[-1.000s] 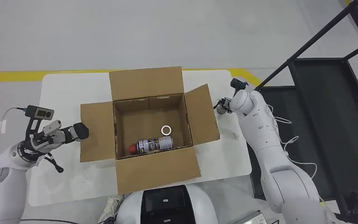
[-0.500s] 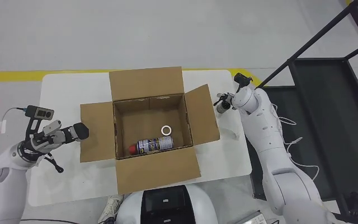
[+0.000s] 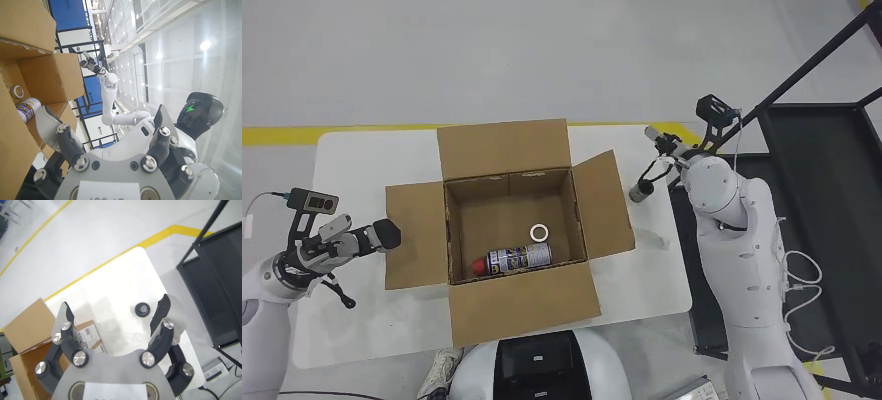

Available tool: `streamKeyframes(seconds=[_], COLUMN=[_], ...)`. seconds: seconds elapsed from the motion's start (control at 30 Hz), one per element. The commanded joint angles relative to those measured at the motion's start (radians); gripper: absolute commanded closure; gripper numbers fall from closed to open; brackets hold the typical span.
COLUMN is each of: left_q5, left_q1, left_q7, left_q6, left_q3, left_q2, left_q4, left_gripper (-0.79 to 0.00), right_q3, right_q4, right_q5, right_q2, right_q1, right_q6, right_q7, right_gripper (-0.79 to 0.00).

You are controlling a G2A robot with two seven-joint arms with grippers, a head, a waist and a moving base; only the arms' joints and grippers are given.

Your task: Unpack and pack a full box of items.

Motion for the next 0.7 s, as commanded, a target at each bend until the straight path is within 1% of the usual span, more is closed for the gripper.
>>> streamKeyframes(seconds=[0.0,0.2,0.27,0.37,0.53,0.67], left_q5=[0.0,0.0,0.0,0.0,0.0,0.0], left_q1=[0.0,0.0,0.0,0.0,0.0,0.0], left_q7=[0.0,0.0,0.0,0.0,0.0,0.0], left_q6=[0.0,0.0,0.0,0.0,0.0,0.0], left_q3=[0.0,0.0,0.0,0.0,0.0,0.0], left_q2=[0.0,0.0,0.0,0.0,0.0,0.0], left_q4=[0.0,0.0,0.0,0.0,0.0,0.0], left_gripper=[-0.785,-0.785,-0.785,-0.785,-0.785,-0.785], right_q3=[-0.027,-0.161,-0.234,-0.354,-0.521,-0.614], right_q4=[-0.091,-0.254,-0.275,-0.28,-0.207,-0.154], right_q5=[-0.014,-0.072,-0.132,-0.176,-0.222,-0.207], right_q2=[0.0,-0.002,-0.002,-0.01,-0.033,-0.056], right_q1=[-0.012,0.011,0.03,0.068,0.122,0.141], right_q6=[-0.019,-0.076,-0.112,-0.127,-0.066,0.014], right_q7=[0.004,0.081,0.125,0.189,0.262,0.302], right_gripper=[-0.785,-0.785,-0.785,-0.785,-0.785,-0.785])
